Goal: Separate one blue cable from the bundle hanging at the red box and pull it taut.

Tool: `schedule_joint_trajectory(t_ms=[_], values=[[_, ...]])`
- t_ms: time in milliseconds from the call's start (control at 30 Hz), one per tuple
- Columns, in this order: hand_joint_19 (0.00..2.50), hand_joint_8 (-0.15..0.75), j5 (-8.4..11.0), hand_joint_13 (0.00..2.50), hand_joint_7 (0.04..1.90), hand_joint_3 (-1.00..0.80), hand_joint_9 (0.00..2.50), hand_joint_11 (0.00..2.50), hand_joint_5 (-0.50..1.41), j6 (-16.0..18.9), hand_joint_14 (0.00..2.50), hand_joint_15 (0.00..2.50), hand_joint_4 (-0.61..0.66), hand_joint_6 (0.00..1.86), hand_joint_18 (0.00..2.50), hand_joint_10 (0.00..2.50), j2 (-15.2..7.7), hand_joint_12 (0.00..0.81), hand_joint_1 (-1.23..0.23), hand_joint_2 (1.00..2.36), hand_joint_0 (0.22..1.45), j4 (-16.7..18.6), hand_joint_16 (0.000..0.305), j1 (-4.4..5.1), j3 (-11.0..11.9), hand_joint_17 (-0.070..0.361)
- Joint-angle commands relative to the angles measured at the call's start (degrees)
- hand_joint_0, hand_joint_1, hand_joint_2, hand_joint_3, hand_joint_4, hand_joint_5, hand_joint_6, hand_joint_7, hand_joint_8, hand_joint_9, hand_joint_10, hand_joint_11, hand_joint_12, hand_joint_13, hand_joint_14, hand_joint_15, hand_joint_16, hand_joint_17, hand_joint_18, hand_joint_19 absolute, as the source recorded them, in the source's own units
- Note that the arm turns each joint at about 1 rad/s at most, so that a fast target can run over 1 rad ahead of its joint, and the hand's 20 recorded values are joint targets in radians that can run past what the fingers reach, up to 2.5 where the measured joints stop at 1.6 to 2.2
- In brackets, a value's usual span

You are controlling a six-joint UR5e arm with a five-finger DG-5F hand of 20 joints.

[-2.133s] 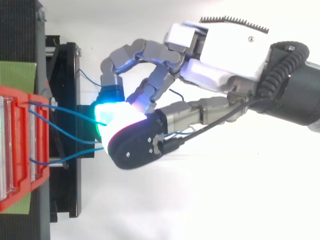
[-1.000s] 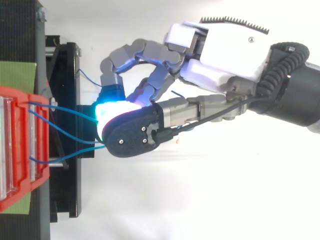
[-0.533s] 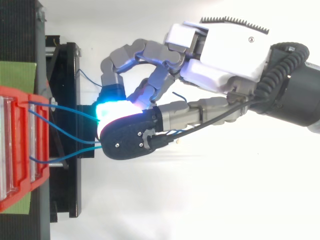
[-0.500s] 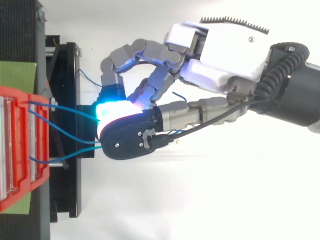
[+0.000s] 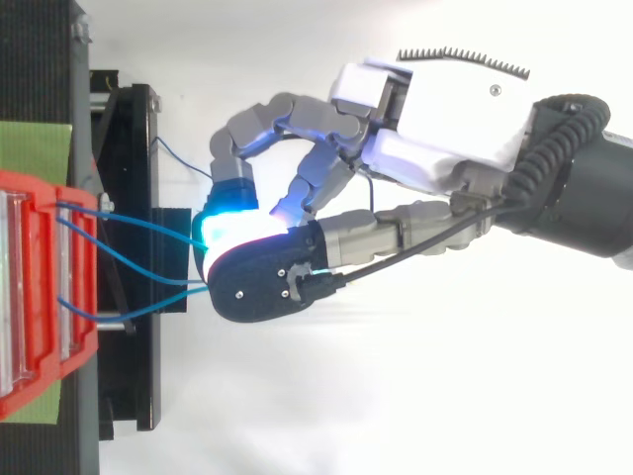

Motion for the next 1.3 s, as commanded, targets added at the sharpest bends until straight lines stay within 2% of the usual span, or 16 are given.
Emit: schedule_joint_trajectory(t_ms=[0, 67, 133, 300, 600, 800, 833, 867, 933, 1000, 1067, 1167, 1200, 1233, 1267], values=[[0.49, 0.357, -0.21, 0.92, 1.31, -0.12, 0.90, 1.19, -0.15, 0.1, 0.02, 0.66, 0.15, 0.94, 0.80, 0.02, 0.1, 0.338, -0.71, 1.02, 0.64, -1.3, 0.040, 0.16, -0.1, 0.090], [0.40, 0.351, -0.21, 0.82, 1.31, -0.11, 0.83, 0.90, -0.15, 0.1, 0.02, 0.43, 0.14, 0.94, 0.75, 0.02, 0.1, 0.314, -0.71, 1.02, 0.64, -1.3, 0.038, 0.16, -0.1, 0.086], [0.34, 0.329, -0.21, 0.76, 1.31, -0.11, 0.76, 0.62, -0.15, -0.1, 0.01, 0.31, 0.13, 0.93, 0.70, 0.02, 0.0, 0.302, -0.71, 1.02, 0.64, -1.3, 0.035, 0.16, 0.0, 0.078], [0.27, 0.317, -0.30, 0.66, 1.31, -0.11, 0.68, 0.30, -0.15, 0.0, 0.01, 0.17, 0.11, 0.93, 0.64, 0.01, 0.0, 0.283, -0.72, 1.02, 0.64, -1.2, 0.033, 0.25, -0.1, 0.073], [0.26, 0.326, -0.21, 0.65, 1.32, -0.10, 0.68, 0.28, -0.15, 0.5, 0.01, 0.17, 0.12, 0.93, 0.61, 0.01, 0.1, 0.289, -0.73, 1.02, 0.64, -1.4, 0.032, 0.25, -0.1, 0.073], [0.26, 0.329, -1.80, 0.66, 1.32, -0.10, 0.68, 0.30, -0.15, 2.1, 0.01, 0.19, 0.12, 0.93, 0.61, 0.01, 0.1, 0.292, -0.73, 1.02, 0.64, -1.7, 0.033, 0.25, -0.1, 0.074], [0.25, 0.329, -2.50, 0.66, 1.32, -0.11, 0.67, 0.31, -0.15, 2.6, 0.01, 0.19, 0.12, 0.93, 0.61, 0.01, 0.3, 0.293, -0.73, 1.02, 0.64, -2.1, 0.033, 0.33, -0.1, 0.073], [0.24, 0.327, -2.76, 0.66, 1.31, -0.11, 0.66, 0.29, -0.15, 2.7, 0.01, 0.18, 0.12, 0.93, 0.61, 0.01, 2.3, 0.291, -0.73, 1.02, 0.64, -4.5, 0.032, 0.25, -1.5, 0.073], [0.21, 0.319, -2.76, 0.64, 1.31, -0.11, 0.63, 0.25, -0.15, 2.7, 0.01, 0.15, 0.11, 0.93, 0.59, 0.01, 3.2, 0.281, -0.73, 1.02, 0.64, -4.9, 0.030, 0.33, -2.3, 0.068], [0.22, 0.315, -2.76, 0.66, 1.31, -0.11, 0.67, 0.34, -0.15, 2.5, 0.01, 0.17, 0.12, 0.93, 0.59, 0.01, 4.7, 0.279, -0.73, 1.02, 0.64, -5.0, 0.030, 0.33, -4.4, 0.067], [0.24, 0.336, -2.50, 0.77, 1.31, -0.12, 0.78, 0.65, -0.15, 2.4, 0.01, 0.30, 0.13, 0.93, 0.61, 0.02, 6.0, 0.286, -0.72, 1.02, 0.65, -5.0, 0.029, 0.33, -5.9, 0.065], [0.27, 0.346, -2.24, 0.89, 1.31, -0.12, 0.91, 1.08, -0.15, 2.4, 0.02, 0.52, 0.13, 0.93, 0.62, 0.02, 6.9, 0.312, -0.72, 1.02, 0.65, -5.0, 0.028, 0.33, -6.8, 0.064], [0.29, 0.346, -2.50, 0.94, 1.30, -0.12, 0.94, 1.15, -0.15, 2.5, 0.02, 0.62, 0.13, 0.93, 0.64, 0.02, 7.0, 0.318, -0.72, 1.02, 0.65, -5.0, 0.029, 0.25, -6.8, 0.065], [0.32, 0.344, -2.59, 1.00, 1.29, -0.12, 0.95, 1.18, -0.16, 2.7, 0.02, 0.73, 0.13, 0.93, 0.64, 0.02, 7.4, 0.328, -0.71, 1.02, 0.65, -5.6, 0.029, -0.28, -6.8, 0.066], [0.33, 0.345, -2.59, 1.01, 1.29, -0.12, 0.96, 1.20, -0.16, 2.7, 0.03, 0.78, 0.13, 0.93, 0.64, 0.01, 7.5, 0.330, -0.71, 1.02, 0.65, -5.7, 0.030, -0.28, -6.8, 0.066]])
